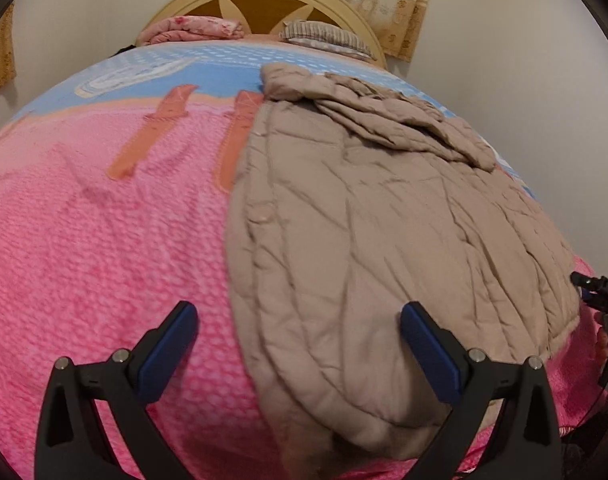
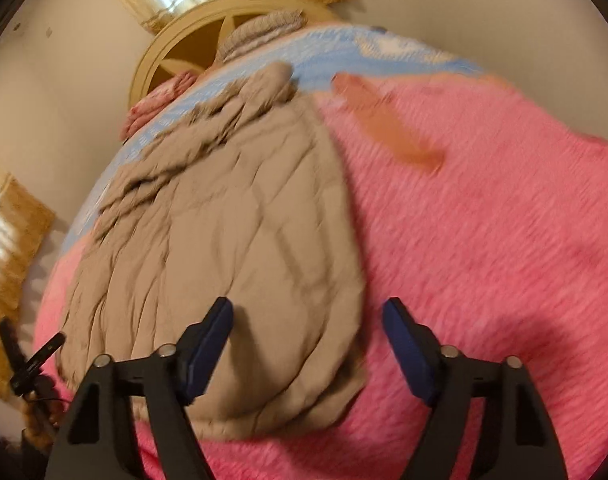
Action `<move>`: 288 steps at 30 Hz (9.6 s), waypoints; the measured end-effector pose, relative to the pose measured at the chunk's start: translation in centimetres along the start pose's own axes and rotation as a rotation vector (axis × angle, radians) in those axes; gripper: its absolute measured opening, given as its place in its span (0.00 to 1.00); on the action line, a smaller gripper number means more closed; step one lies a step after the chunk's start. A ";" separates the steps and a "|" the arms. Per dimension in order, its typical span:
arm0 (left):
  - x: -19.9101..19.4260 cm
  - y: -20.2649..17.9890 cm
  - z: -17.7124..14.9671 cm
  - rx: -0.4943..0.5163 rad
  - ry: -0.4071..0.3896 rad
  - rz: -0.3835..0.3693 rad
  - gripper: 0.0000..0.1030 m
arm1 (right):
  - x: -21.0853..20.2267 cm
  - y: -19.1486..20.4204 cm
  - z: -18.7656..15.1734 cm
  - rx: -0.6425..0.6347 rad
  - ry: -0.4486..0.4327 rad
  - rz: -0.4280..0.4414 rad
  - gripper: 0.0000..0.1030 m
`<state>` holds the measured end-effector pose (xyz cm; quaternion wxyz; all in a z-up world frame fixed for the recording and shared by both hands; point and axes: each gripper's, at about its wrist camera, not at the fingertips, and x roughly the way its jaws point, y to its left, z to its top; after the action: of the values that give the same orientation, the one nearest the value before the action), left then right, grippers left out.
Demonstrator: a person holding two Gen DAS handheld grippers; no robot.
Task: Fold large clothes
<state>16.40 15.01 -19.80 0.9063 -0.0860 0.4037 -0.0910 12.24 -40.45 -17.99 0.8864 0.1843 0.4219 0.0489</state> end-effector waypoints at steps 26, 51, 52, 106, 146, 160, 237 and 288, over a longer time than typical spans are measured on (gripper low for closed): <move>-5.7 -0.7 -1.0 0.066 -0.134 -0.180 0.09 | -3.1 -1.2 -3.1 0.163 -0.095 0.293 0.12; -11.9 0.3 13.1 0.024 -0.362 -0.489 0.09 | -15.4 7.3 10.5 0.043 -0.488 0.469 0.09; -11.3 0.4 13.9 0.022 -0.358 -0.490 0.09 | -14.2 8.0 12.0 0.039 -0.492 0.441 0.09; 1.1 -6.9 22.5 0.117 -0.239 -0.121 1.00 | 18.2 8.7 28.2 0.013 -0.223 -0.006 0.12; 18.4 -11.6 20.9 0.119 -0.029 0.171 1.00 | 22.4 19.2 19.9 -0.283 -0.126 -0.012 0.27; 19.3 -11.7 20.8 0.116 0.006 0.169 1.00 | 23.9 19.3 19.8 -0.286 -0.085 -0.034 0.27; -3.1 1.1 11.9 -0.298 -0.356 -0.398 0.15 | 15.5 25.9 4.4 -0.400 -0.033 -0.029 0.46; -3.8 -24.1 6.8 0.903 -0.343 -0.186 0.57 | 6.8 23.4 19.3 -0.570 0.212 0.400 0.07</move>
<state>16.71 -6.85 -7.10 0.8944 0.2662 0.1596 -0.3222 32.93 -22.57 -3.20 0.8264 0.0025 0.4364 0.3557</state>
